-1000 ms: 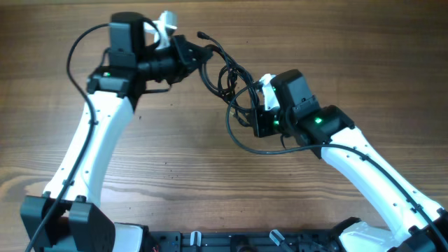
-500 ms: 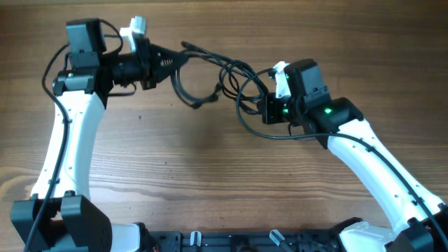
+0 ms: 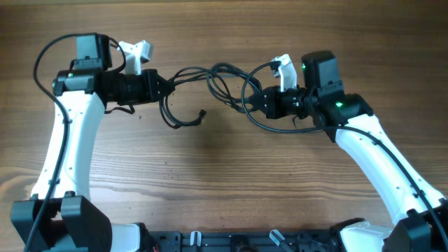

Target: Untangle cables

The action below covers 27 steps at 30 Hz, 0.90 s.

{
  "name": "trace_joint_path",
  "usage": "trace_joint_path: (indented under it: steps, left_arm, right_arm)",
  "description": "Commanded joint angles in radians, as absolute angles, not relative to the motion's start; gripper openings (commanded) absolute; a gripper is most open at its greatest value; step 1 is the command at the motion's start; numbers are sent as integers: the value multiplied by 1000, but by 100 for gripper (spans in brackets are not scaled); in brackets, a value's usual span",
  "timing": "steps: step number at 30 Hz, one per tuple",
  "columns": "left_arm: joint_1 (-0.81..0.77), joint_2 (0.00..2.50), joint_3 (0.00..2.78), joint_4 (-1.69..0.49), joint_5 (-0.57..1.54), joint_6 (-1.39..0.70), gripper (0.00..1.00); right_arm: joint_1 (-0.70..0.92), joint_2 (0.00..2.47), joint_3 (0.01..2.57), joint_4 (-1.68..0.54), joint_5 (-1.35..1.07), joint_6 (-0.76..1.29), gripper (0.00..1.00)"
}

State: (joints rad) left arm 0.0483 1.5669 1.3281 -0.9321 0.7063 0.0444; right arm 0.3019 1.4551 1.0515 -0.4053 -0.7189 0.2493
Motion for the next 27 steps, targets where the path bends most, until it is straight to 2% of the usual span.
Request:
trace_joint_path:
  steps: [1,2,3,8,13,15,19,27]
  left_arm:
    - [-39,1560,1342,-933,571,120,18]
    - [-71,1565,1342,-925,464,60,41]
    - [-81,1565,1342,-920,416,23,51]
    - [-116,1569,1342,-902,180,-184,67]
    - [-116,1569,1342,-865,179,-313,72]
    - [-116,1569,1342,-850,278,-334,72]
    - [-116,1569,1342,-810,465,-335,71]
    - [-170,1571,1342,-793,505,-530,65]
  right_arm:
    - [294,1460,1055,-324,-996,303,4]
    - [294,1460,1055,-303,-997,350,4]
    - [294,1460,1055,-299,-1001,359,4]
    - [294,1460,1055,-296,-994,369,4]
    - [294,1460,1055,-335,-862,400,4]
    - [294,1460,1055,-403,-735,422,4]
    - [294,1460,1055,-450,-645,469,4]
    - [294,1460,1055,-452,-634,517,4]
